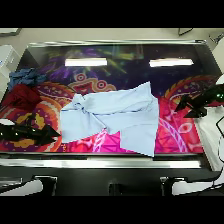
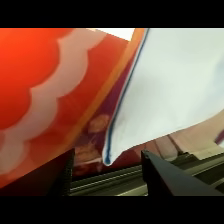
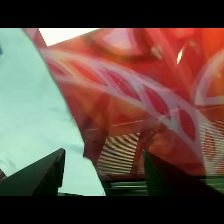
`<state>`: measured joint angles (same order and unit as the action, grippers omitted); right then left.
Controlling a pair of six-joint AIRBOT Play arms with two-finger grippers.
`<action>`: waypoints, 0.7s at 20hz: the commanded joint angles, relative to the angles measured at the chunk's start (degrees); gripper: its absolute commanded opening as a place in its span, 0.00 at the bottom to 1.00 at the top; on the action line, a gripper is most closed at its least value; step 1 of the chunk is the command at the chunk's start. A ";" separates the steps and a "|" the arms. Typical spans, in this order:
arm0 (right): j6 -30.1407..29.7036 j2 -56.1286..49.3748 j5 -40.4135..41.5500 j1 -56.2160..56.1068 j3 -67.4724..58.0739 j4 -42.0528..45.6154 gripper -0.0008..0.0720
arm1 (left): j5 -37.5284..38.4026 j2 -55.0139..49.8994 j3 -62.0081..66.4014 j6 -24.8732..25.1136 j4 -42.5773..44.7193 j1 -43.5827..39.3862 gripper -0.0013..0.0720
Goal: Fold the clothes and pants, and hang the long-sleeved shirts on hangers.
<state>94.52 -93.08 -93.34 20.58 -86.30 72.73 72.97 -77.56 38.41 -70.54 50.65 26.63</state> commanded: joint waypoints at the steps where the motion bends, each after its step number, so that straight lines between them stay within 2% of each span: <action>1: -0.79 0.90 -0.24 0.17 2.16 -1.70 0.74 | -3.67 0.76 -4.59 3.63 -4.09 -1.57 0.62; 5: -0.76 1.42 -0.20 0.17 2.16 -2.99 0.74 | -4.42 -0.81 -4.59 3.45 -4.22 -5.60 0.61; 7: -0.79 1.75 -0.35 0.17 2.16 -3.15 0.74 | -4.46 -1.90 -4.59 3.06 -4.48 -7.28 0.50; 8: -0.81 1.81 -0.57 0.17 2.16 -3.10 0.74 | -4.44 -2.08 -4.59 3.10 -4.63 -7.89 0.31; 9: -0.90 1.84 -0.68 0.17 2.16 -3.02 0.74 | -4.31 -2.05 -4.57 3.30 -4.66 -8.20 0.06; 14: -0.92 1.81 1.42 0.17 5.68 -1.55 0.74 | -3.93 -2.01 -4.50 3.30 -4.63 -7.32 0.06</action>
<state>93.58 -91.29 -93.47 20.71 -82.98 70.43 68.79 -79.48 33.91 -67.26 46.19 19.18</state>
